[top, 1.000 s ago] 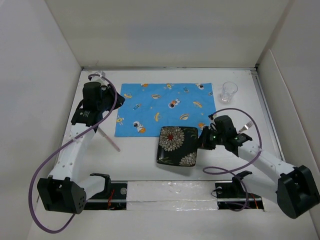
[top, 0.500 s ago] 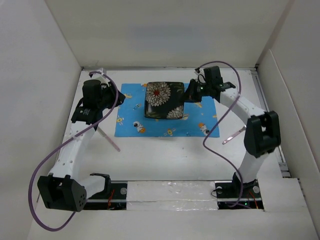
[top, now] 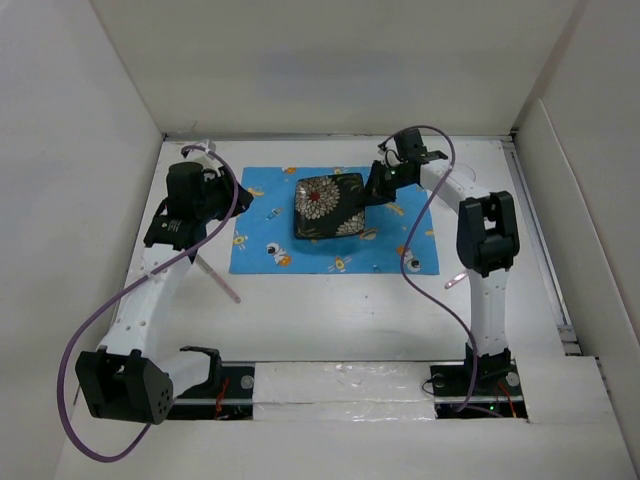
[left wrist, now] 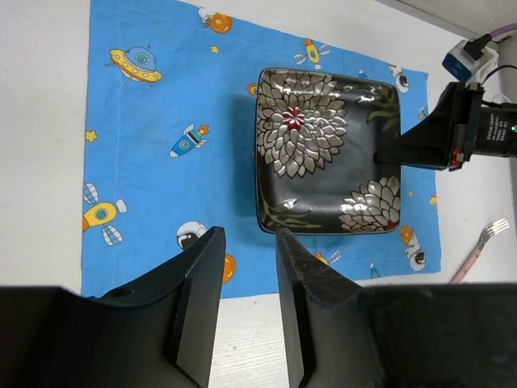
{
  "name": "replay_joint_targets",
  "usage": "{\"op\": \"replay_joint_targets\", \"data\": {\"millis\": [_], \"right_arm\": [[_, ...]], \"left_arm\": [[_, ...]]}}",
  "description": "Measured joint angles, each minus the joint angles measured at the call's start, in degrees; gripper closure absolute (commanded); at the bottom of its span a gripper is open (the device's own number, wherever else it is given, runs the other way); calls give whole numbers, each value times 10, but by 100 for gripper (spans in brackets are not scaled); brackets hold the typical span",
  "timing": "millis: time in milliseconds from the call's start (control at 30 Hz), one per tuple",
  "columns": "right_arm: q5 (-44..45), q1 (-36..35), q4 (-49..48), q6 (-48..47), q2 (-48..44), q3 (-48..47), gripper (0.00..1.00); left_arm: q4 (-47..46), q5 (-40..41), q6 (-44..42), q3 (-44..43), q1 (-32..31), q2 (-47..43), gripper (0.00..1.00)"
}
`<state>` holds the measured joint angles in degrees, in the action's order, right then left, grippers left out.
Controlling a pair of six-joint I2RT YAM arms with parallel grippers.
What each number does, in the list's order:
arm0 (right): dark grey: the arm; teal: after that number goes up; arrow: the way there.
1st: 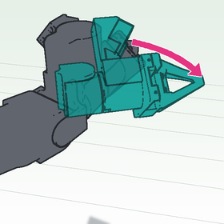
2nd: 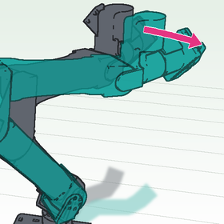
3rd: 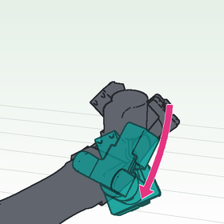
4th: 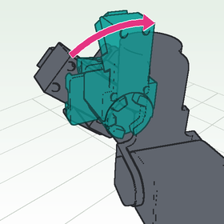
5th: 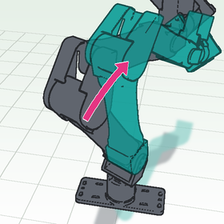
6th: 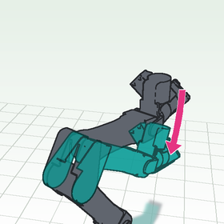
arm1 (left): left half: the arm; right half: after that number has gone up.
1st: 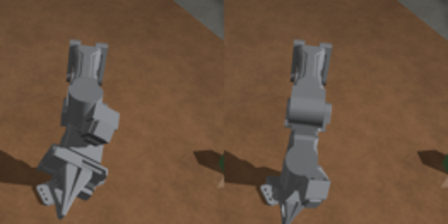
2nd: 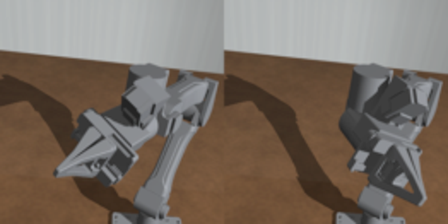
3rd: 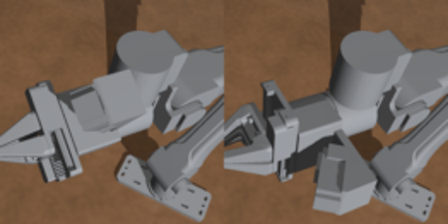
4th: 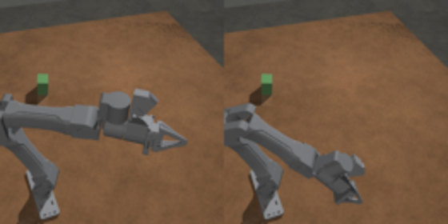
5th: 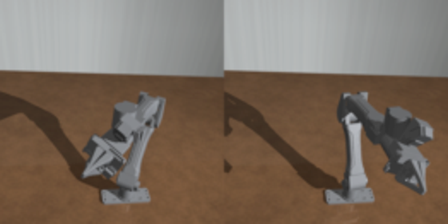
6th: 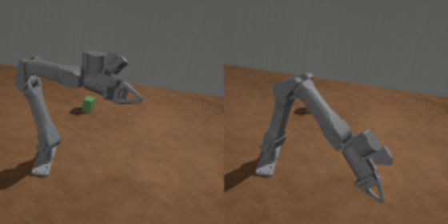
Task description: Set the dinner table for one person
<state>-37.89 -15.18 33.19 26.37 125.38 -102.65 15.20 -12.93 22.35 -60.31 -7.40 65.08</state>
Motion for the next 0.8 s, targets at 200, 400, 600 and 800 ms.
{"op": "replay_joint_targets", "data": {"millis": [200, 400, 600, 800], "right_arm": [[-7, 2, 3, -7, 31, -6, 100], [-6, 2, -4, -7, 52, -6, 89], [-27, 8, -6, -7, 57, -6, 55], [-1, 9, 10, -24, 53, -6, 50]], "left_arm": [[-4, -2, 0, 8, 0, 0, 71], [-8, -2, 0, 17, 0, 0, 71], [-8, -2, 0, 30, 0, 0, 71], [-8, -2, 0, 31, 0, 0, 71]]}}
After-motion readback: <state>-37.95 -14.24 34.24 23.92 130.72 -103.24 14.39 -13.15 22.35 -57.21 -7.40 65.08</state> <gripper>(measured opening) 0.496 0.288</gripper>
